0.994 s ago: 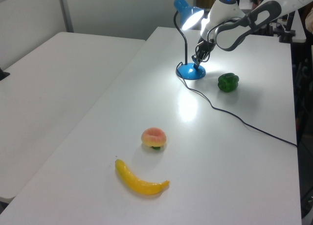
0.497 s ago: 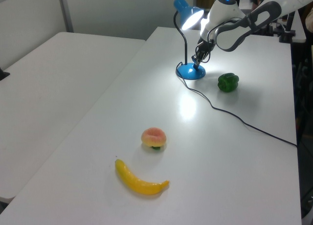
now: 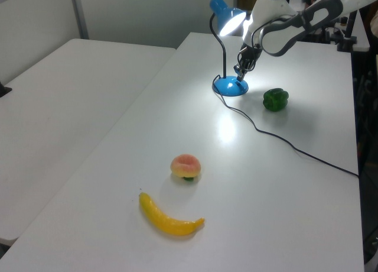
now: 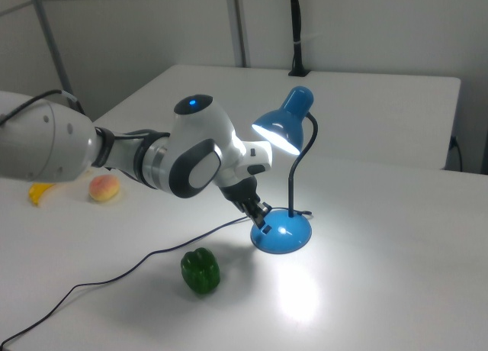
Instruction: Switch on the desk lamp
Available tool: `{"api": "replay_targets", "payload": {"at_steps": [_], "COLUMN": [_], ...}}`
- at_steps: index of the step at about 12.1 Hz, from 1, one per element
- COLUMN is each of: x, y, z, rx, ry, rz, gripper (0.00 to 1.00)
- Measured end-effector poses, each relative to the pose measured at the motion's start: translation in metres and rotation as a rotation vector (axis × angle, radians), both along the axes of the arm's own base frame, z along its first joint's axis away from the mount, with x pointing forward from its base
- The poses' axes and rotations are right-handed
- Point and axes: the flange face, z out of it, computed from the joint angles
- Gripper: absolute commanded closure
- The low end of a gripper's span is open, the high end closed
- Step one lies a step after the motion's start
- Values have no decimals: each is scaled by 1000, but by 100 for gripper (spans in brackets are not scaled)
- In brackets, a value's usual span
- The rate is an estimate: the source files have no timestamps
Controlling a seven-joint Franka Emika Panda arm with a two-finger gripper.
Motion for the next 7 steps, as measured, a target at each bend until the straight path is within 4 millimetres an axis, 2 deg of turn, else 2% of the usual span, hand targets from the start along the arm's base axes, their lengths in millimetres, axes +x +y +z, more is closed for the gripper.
{"api": "replay_targets", "payload": {"at_steps": [3, 5, 7], "x": [-13, -22, -32], "y": [23, 58, 102], "z": [28, 53, 90], "rx": [26, 44, 48], "ry": [107, 169, 200], "rz": [20, 68, 133], "gripper": [100, 100, 100]}}
